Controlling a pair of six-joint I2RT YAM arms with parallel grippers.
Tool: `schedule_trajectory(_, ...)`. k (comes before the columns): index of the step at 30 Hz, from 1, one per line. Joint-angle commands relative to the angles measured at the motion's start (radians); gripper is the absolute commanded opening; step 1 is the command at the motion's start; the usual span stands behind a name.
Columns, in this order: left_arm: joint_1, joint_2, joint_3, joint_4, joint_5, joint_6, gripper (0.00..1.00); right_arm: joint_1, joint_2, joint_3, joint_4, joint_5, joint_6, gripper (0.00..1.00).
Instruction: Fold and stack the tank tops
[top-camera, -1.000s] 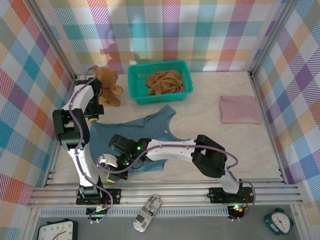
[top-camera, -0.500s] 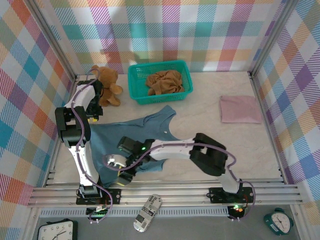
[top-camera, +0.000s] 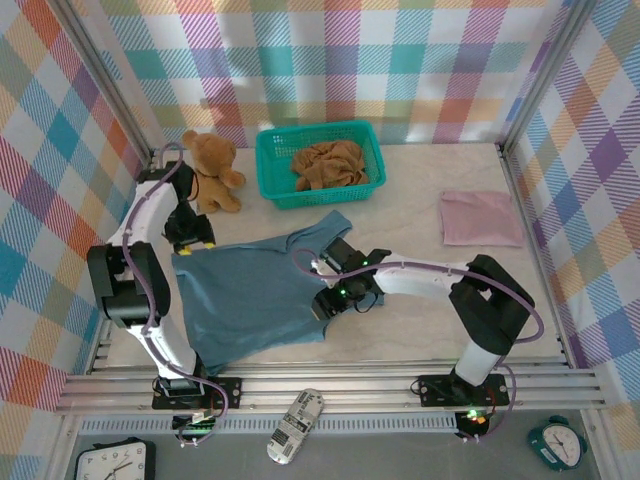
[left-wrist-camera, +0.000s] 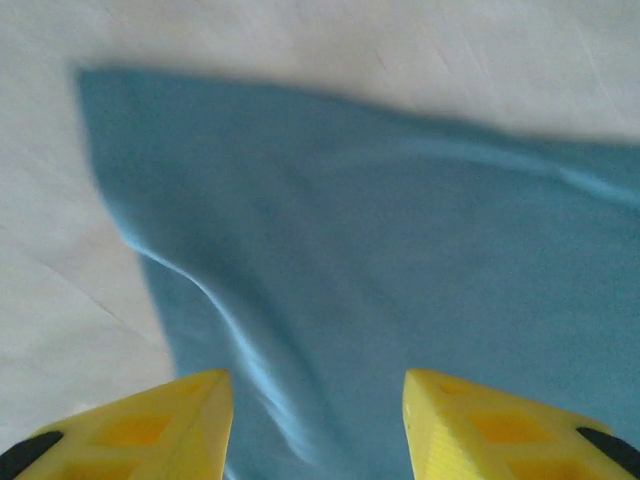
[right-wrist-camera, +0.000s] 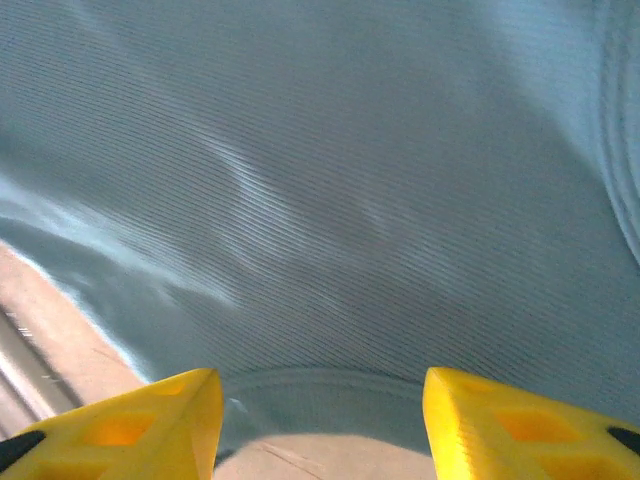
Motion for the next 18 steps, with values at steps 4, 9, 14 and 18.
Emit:
schedule_trajectory(4, -0.015, -0.018, -0.184, 0.047, 0.19, -0.04, 0.47, -0.092, 0.023, -0.045, -0.085, 0.132, 0.04, 0.56)
schedule_trajectory(9, -0.036, -0.05, -0.215, 0.068, 0.205, -0.047, 0.48, -0.18, 0.005, -0.081, -0.159, 0.197, 0.068, 0.56)
schedule_trajectory(14, -0.039, -0.038, -0.233, 0.08, 0.174, -0.028, 0.48, -0.291, -0.013, -0.096, -0.189, 0.201, 0.127, 0.56)
schedule_trajectory(18, -0.056, -0.017, -0.274, 0.145, 0.243, -0.065, 0.47, -0.376, -0.059, -0.124, -0.211, 0.214, 0.167, 0.56)
